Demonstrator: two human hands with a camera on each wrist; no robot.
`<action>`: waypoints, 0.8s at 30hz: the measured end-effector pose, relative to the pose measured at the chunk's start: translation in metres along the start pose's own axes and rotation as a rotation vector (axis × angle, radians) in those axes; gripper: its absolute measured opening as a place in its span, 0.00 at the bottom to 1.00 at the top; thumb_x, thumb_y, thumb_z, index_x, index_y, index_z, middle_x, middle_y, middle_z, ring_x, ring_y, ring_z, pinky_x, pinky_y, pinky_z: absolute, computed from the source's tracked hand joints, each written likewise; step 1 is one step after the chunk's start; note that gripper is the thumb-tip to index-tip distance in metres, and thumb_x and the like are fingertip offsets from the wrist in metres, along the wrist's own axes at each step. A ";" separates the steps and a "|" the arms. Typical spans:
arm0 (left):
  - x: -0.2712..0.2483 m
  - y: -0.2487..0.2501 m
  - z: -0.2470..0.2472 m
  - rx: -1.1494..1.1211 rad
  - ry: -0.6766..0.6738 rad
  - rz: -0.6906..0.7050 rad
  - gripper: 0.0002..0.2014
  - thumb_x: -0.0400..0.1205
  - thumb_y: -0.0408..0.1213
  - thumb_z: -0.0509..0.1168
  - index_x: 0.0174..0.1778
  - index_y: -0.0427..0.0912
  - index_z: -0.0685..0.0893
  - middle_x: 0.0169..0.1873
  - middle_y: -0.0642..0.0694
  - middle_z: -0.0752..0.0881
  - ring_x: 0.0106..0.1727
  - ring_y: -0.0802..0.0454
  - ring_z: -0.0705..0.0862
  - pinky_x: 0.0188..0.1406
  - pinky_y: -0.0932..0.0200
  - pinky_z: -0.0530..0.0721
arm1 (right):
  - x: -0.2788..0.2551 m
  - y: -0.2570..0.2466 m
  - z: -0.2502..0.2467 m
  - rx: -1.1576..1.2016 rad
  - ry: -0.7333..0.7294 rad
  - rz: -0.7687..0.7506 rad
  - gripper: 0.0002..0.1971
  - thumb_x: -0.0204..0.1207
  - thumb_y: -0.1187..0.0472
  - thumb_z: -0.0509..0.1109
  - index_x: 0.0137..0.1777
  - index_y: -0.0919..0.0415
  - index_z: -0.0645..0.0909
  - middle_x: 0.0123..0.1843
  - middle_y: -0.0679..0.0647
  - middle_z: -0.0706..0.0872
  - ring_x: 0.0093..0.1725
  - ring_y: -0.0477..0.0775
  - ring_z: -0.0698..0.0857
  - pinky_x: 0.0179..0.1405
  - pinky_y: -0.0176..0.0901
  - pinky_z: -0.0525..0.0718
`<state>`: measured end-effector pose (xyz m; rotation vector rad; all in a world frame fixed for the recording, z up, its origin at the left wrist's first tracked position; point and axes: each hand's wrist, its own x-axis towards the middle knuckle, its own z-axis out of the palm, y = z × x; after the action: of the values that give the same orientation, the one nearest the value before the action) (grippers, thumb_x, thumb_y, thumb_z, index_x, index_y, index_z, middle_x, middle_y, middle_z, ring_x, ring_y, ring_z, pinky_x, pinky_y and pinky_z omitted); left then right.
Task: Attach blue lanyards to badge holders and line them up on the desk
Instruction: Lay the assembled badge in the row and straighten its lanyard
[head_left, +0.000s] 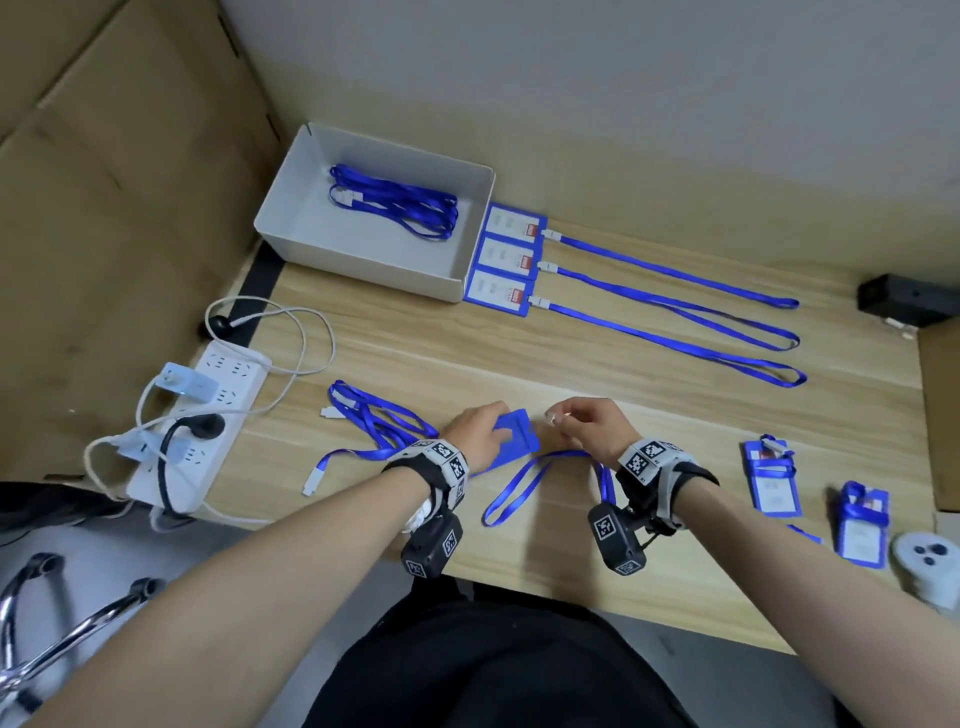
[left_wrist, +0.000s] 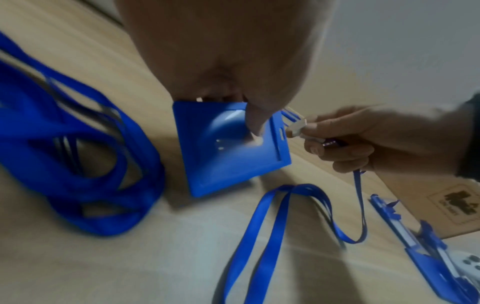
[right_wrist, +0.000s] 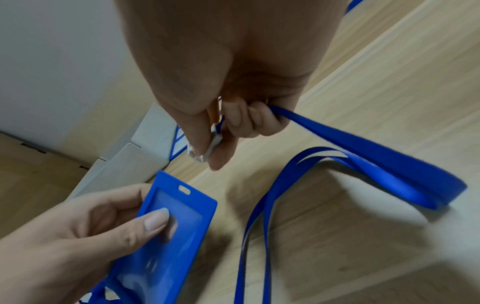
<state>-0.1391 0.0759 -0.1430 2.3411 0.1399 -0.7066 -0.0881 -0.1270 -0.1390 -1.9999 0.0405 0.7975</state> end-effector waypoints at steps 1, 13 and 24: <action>-0.002 0.003 -0.007 -0.031 -0.020 0.024 0.04 0.84 0.39 0.63 0.51 0.44 0.77 0.45 0.41 0.85 0.45 0.39 0.81 0.43 0.49 0.78 | -0.003 -0.008 -0.002 0.003 -0.020 -0.024 0.06 0.80 0.67 0.71 0.43 0.61 0.87 0.36 0.55 0.85 0.34 0.51 0.82 0.41 0.41 0.84; -0.017 0.027 -0.083 -0.062 -0.136 0.179 0.05 0.82 0.37 0.65 0.42 0.51 0.79 0.40 0.49 0.82 0.43 0.47 0.80 0.44 0.53 0.77 | -0.017 -0.069 -0.015 -0.206 -0.150 -0.205 0.04 0.79 0.57 0.74 0.46 0.53 0.91 0.28 0.49 0.84 0.26 0.42 0.73 0.32 0.31 0.72; -0.023 0.020 -0.088 -0.032 -0.061 0.151 0.08 0.81 0.39 0.67 0.55 0.48 0.84 0.49 0.47 0.87 0.50 0.45 0.84 0.50 0.53 0.81 | -0.021 -0.083 -0.008 -0.216 -0.253 -0.106 0.13 0.82 0.73 0.62 0.56 0.59 0.85 0.34 0.46 0.83 0.27 0.45 0.72 0.26 0.34 0.71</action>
<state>-0.1134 0.1189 -0.0650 2.2694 -0.0522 -0.6949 -0.0729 -0.0939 -0.0615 -2.0658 -0.3076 1.0142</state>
